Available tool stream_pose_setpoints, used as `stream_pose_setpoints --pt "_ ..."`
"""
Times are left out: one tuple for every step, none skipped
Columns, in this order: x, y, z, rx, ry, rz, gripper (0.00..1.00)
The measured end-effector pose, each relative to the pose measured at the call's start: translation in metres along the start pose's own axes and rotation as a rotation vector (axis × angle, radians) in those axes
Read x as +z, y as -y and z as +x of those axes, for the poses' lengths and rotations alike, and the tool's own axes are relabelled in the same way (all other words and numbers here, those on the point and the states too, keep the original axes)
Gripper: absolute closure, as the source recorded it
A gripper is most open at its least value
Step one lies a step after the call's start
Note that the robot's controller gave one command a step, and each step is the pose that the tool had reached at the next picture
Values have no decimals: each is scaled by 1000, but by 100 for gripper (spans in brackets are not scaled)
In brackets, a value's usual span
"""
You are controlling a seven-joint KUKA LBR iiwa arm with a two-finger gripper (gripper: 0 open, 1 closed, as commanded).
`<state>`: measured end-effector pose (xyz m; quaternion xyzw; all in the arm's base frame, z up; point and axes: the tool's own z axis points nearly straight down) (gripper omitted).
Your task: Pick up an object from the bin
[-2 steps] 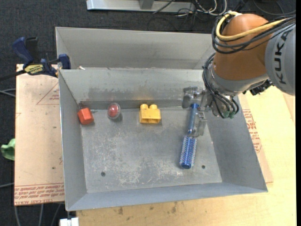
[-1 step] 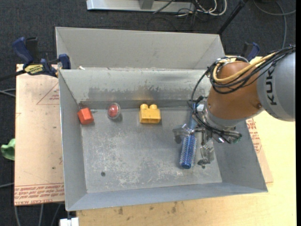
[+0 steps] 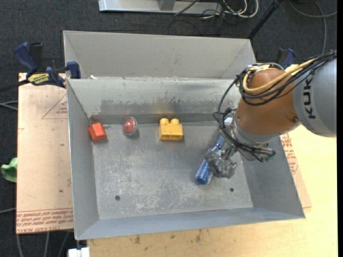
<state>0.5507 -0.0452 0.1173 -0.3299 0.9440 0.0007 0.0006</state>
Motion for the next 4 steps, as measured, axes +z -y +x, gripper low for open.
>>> stream_pose_setpoints --pt "0 0 0 0 0 0 0" --pt "47 16 -55 -101 5 2 0" --pt "47 15 -52 -98 1 -1 100" --pt "-94 11 -43 -159 5 6 100"
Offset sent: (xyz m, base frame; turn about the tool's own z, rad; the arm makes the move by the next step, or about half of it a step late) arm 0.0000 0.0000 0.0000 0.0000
